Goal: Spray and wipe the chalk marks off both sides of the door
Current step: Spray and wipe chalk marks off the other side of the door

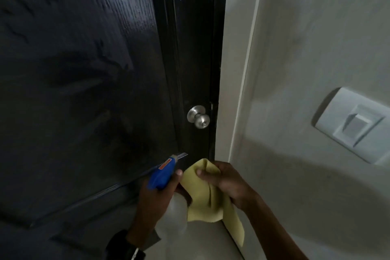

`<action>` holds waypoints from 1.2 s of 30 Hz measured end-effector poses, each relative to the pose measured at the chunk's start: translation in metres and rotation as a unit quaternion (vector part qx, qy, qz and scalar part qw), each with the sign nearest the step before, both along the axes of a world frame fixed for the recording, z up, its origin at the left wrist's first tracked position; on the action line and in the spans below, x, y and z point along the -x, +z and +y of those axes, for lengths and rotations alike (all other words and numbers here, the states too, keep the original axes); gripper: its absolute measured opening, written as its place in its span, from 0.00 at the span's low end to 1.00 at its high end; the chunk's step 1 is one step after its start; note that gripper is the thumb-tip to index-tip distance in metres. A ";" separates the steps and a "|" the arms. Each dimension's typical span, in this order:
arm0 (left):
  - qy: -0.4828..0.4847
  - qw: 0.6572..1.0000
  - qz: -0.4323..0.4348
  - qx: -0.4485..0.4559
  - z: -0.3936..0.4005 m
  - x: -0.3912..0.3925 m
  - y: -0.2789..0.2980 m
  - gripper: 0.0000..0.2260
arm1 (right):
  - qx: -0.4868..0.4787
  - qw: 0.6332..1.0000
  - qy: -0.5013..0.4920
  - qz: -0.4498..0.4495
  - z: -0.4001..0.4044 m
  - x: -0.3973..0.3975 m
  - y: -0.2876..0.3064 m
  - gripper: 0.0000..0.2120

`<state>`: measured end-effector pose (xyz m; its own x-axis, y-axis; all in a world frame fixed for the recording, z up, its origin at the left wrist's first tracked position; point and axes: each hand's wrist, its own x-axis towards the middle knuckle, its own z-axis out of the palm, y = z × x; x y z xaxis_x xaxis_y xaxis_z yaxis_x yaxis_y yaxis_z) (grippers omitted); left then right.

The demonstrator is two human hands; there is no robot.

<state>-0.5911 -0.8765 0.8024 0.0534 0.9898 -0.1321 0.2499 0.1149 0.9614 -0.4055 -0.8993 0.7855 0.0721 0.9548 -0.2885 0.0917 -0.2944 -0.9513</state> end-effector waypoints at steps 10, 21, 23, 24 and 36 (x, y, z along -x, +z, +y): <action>-0.095 0.993 0.066 0.032 -0.010 0.030 -0.006 0.04 | -0.040 0.994 0.032 -0.092 -0.001 0.022 -0.015 0.11; -0.121 0.985 0.075 -0.097 0.005 0.053 -0.007 0.07 | -0.091 0.910 0.055 -0.401 0.008 0.017 -0.022 0.07; -0.120 0.984 0.074 -0.110 0.008 0.055 -0.004 0.08 | -0.054 0.913 0.038 -0.403 0.007 0.018 -0.018 0.08; -0.117 0.984 0.076 -0.114 0.009 0.056 -0.003 0.07 | -0.041 0.917 0.035 -0.394 0.006 0.018 -0.015 0.09; -0.153 0.984 0.081 -0.038 0.016 0.062 -0.002 0.07 | 0.036 0.998 -0.001 -0.052 0.000 0.061 0.041 0.07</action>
<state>-0.6532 -0.8607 0.8002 0.3354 0.9378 -0.0899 0.4126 -0.0604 0.9089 -0.4661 -0.8991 0.8269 0.1066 0.9318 -0.3470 0.1875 -0.3616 -0.9133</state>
